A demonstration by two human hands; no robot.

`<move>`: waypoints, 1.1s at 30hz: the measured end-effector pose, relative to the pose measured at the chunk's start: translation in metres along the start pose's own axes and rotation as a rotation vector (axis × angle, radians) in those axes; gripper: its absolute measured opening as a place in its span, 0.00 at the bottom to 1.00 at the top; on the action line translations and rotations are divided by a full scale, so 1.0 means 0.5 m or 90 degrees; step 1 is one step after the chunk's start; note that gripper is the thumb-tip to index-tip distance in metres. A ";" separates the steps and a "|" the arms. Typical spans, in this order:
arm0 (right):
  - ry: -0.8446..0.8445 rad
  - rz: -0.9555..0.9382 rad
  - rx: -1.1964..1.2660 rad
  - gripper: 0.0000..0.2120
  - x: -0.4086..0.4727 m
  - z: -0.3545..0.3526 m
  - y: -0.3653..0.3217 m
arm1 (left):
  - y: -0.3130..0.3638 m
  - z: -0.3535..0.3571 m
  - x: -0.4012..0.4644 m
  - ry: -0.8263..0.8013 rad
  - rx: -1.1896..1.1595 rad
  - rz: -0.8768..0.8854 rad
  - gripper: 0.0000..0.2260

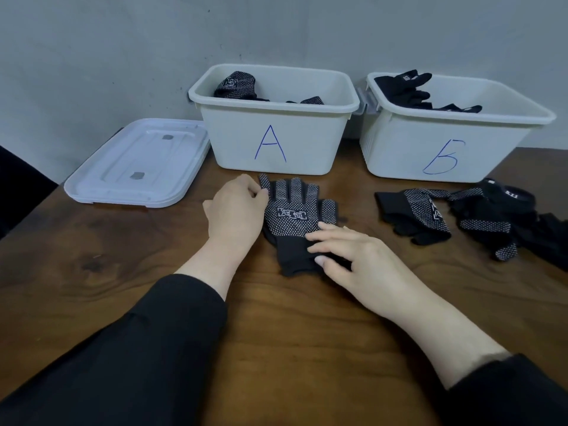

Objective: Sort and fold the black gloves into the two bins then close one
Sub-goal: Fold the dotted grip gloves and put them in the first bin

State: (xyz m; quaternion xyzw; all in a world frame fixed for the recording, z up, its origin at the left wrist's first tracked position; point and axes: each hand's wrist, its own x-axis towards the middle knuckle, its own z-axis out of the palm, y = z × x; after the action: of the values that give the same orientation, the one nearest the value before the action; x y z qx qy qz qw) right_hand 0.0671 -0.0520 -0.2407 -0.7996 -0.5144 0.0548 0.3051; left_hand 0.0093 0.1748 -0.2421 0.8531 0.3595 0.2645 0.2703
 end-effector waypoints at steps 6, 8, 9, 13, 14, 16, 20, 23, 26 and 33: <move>-0.013 -0.032 0.060 0.13 -0.008 -0.026 0.015 | 0.005 -0.013 -0.020 -0.002 -0.016 0.072 0.07; -0.058 -0.047 0.036 0.15 -0.011 -0.040 0.028 | 0.005 -0.035 -0.048 -0.058 -0.068 0.159 0.05; -0.081 -0.046 0.022 0.15 -0.011 -0.044 0.034 | 0.001 -0.045 -0.068 -0.106 -0.076 0.209 0.05; -0.031 -0.088 -0.055 0.10 0.000 -0.028 0.036 | -0.028 -0.077 -0.134 -0.242 0.007 0.391 0.19; -0.015 -0.101 -0.078 0.09 0.004 -0.022 0.032 | -0.032 -0.083 -0.144 -0.268 0.042 0.404 0.24; 0.014 -0.102 -0.095 0.06 0.009 -0.017 0.023 | -0.033 -0.088 -0.152 -0.299 0.088 0.408 0.30; 0.054 -0.066 -0.023 0.04 -0.001 -0.026 0.004 | -0.020 -0.087 -0.149 -0.250 0.085 0.421 0.19; 0.004 -0.043 0.036 0.08 -0.009 -0.039 -0.013 | -0.013 -0.094 -0.148 -0.226 -0.014 0.377 0.04; -0.009 -0.019 -0.010 0.14 -0.010 -0.036 -0.017 | -0.007 -0.114 -0.151 -0.244 -0.087 0.309 0.04; 0.044 0.104 0.191 0.13 -0.001 -0.028 -0.033 | 0.008 -0.131 -0.145 -0.292 -0.277 0.155 0.12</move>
State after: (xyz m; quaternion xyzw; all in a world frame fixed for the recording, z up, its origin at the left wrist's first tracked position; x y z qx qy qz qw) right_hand 0.0598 -0.0538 -0.2205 -0.7857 -0.4230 0.1283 0.4329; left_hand -0.0746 0.1353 -0.2112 0.8492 0.1198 0.1665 0.4866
